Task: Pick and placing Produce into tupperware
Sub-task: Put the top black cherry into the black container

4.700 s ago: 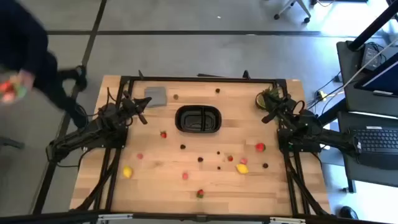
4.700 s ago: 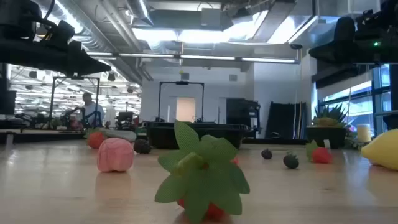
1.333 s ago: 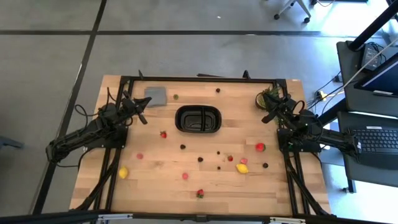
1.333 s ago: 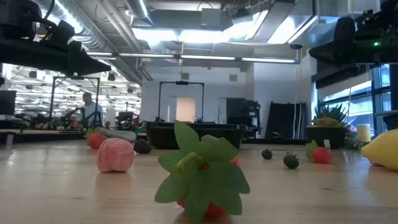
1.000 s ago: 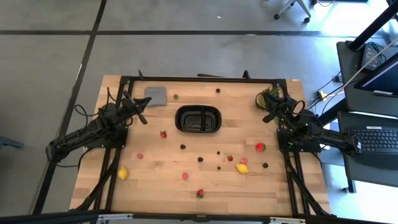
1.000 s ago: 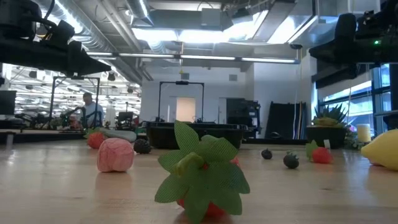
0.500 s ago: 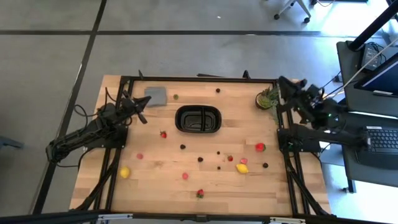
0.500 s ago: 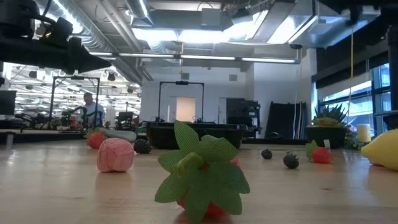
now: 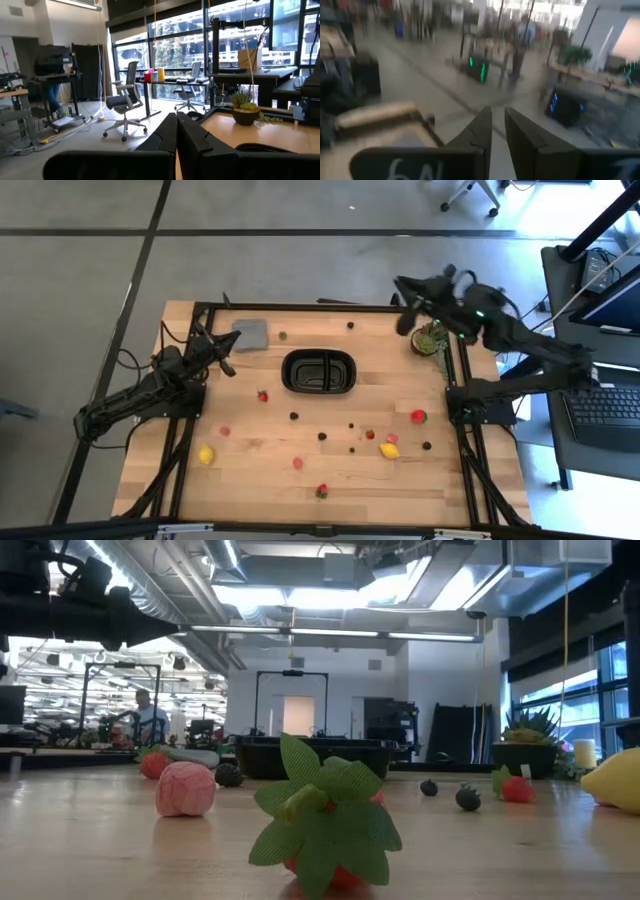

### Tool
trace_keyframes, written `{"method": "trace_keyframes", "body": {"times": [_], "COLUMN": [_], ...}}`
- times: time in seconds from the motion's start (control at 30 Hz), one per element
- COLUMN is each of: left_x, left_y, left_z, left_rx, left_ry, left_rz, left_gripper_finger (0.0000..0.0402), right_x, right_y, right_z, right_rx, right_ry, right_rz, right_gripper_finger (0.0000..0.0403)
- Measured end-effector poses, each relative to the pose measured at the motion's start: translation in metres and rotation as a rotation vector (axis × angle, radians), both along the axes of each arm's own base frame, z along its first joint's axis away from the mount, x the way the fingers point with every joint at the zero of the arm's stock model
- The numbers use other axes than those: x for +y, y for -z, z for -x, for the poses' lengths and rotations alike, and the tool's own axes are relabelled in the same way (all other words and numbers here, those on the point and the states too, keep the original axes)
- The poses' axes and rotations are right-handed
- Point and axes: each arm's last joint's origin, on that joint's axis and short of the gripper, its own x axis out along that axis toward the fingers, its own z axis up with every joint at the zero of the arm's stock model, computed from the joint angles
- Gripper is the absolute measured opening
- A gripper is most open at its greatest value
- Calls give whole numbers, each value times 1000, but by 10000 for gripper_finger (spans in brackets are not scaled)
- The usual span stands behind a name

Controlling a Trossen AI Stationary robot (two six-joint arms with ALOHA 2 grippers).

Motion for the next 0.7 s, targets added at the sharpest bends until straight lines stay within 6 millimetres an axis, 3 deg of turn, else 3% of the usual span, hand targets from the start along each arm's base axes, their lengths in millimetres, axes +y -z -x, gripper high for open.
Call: {"method": "trace_keyframes", "body": {"times": [0.3,0.47,0.7], "left_x": [0,0,0], "left_y": [0,0,0], "left_z": [0,0,0], "left_rx": [-1,-1,-1], "left_ry": [1,1,1], "left_rz": [1,3,3], "left_gripper_finger": [0,0,0], "right_x": [-46,-72,-98], "right_y": [6,31,82], "right_z": [-54,-79,-107], "right_rx": [167,240,408], "right_ry": [137,195,232], "right_rz": [-201,-244,-288], "right_gripper_finger": [56,56,56]}}
